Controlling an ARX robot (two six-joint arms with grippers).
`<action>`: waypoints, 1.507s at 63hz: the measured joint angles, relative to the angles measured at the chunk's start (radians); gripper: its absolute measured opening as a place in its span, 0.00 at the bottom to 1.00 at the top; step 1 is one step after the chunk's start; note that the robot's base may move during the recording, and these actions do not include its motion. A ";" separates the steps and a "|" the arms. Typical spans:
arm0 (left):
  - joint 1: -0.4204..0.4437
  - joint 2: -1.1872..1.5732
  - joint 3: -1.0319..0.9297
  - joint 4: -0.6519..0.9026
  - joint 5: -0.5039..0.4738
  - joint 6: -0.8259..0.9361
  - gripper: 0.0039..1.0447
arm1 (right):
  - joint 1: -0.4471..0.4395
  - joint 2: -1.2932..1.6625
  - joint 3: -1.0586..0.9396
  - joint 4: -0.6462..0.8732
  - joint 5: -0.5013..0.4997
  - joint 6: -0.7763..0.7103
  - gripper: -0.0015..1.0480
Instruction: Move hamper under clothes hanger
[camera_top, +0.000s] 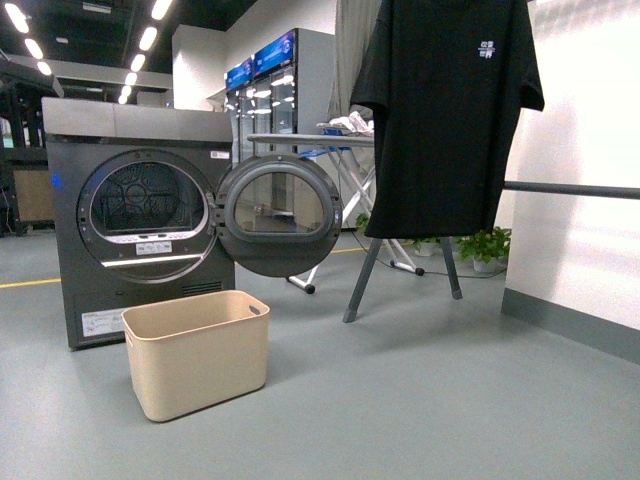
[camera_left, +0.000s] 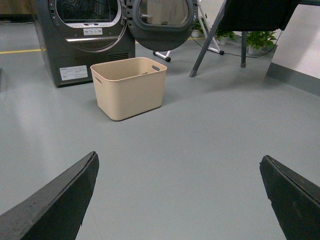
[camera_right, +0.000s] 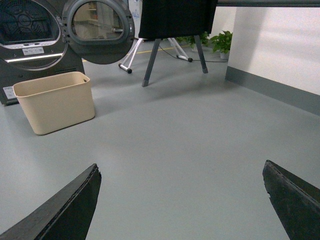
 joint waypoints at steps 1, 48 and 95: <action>0.000 0.000 0.000 0.000 0.000 0.000 0.94 | 0.000 0.000 0.000 0.000 0.000 0.000 0.93; 0.000 0.000 0.000 0.000 0.000 0.000 0.94 | 0.000 0.000 0.000 0.000 0.000 0.000 0.93; 0.000 0.000 0.000 0.000 0.000 0.000 0.94 | 0.000 0.000 0.000 0.000 0.000 0.000 0.93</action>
